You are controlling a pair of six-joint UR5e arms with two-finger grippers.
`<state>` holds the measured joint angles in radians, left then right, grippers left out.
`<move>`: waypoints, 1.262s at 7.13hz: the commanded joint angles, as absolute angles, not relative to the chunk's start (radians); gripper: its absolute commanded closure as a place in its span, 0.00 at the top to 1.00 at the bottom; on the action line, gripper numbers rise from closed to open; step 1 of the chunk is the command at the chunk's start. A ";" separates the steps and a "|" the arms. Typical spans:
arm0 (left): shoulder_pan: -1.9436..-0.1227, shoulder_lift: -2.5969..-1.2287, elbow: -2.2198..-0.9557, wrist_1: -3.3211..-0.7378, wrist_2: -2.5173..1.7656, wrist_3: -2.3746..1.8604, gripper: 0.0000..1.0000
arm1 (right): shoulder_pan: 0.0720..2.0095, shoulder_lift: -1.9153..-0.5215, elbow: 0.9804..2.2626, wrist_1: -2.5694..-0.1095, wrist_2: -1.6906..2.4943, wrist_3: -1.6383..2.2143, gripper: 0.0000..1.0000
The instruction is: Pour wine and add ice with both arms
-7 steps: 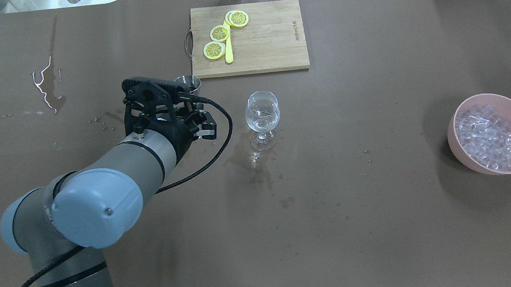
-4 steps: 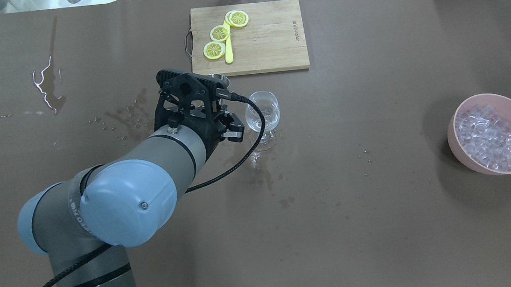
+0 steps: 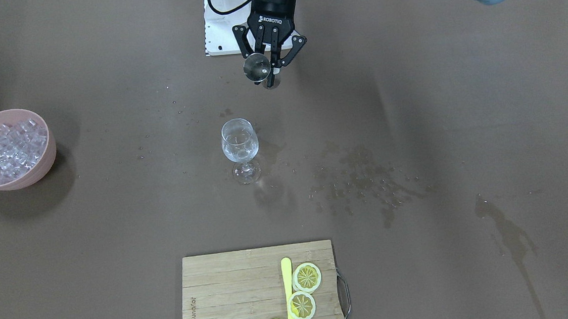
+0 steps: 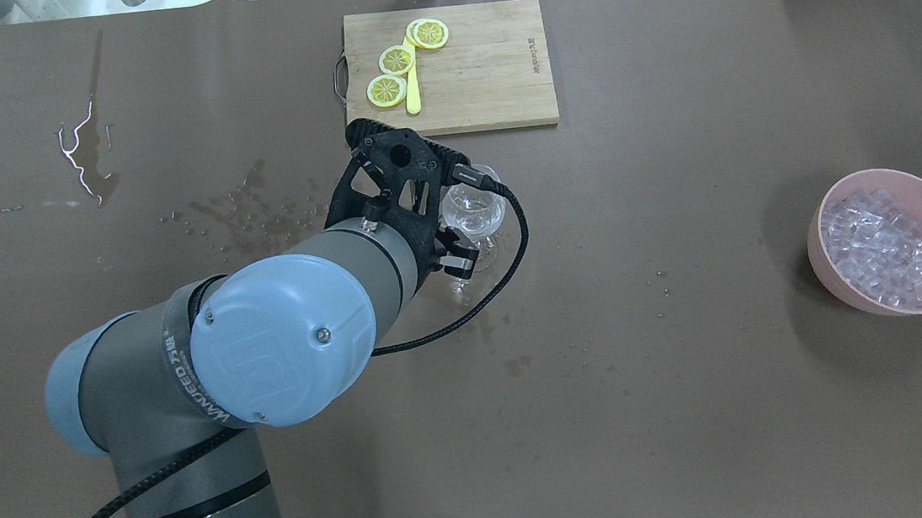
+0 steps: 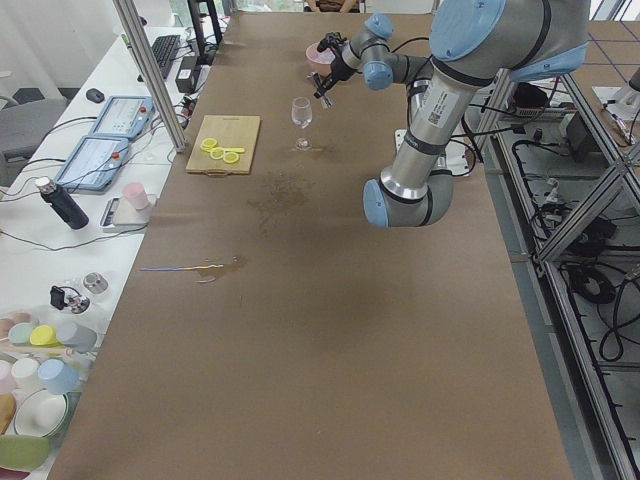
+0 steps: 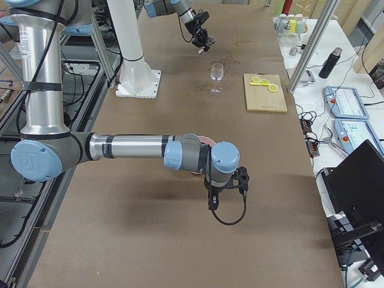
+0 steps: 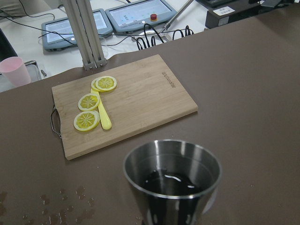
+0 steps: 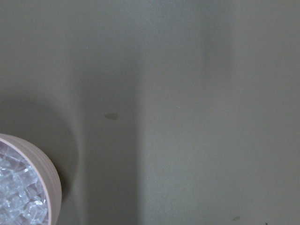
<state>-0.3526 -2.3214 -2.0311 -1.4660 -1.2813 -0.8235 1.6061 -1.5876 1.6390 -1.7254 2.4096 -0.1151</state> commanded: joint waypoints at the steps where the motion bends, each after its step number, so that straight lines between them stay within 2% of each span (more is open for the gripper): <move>1: -0.357 -2.371 -2.003 -1.378 -1.333 -0.745 0.00 | 1.606 -1.588 1.629 -1.724 2.408 -0.115 1.00; 3: -0.370 -2.411 -1.988 -1.289 -1.357 -0.736 0.00 | 1.606 -1.586 1.621 -1.724 2.407 -0.115 1.00; 5: -0.417 -2.506 -1.905 -1.183 -1.428 -0.677 0.00 | 1.606 -1.586 1.621 -1.724 2.407 -0.115 1.00; 9: -0.428 -2.508 -1.845 -1.180 -1.433 -0.649 0.00 | 1.606 -1.580 1.609 -1.723 2.407 -0.117 1.00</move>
<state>-0.4270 -2.5067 -1.8600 -1.1816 -1.4325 -0.6597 1.6061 -1.5817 1.6102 -1.7239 2.4068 -0.1163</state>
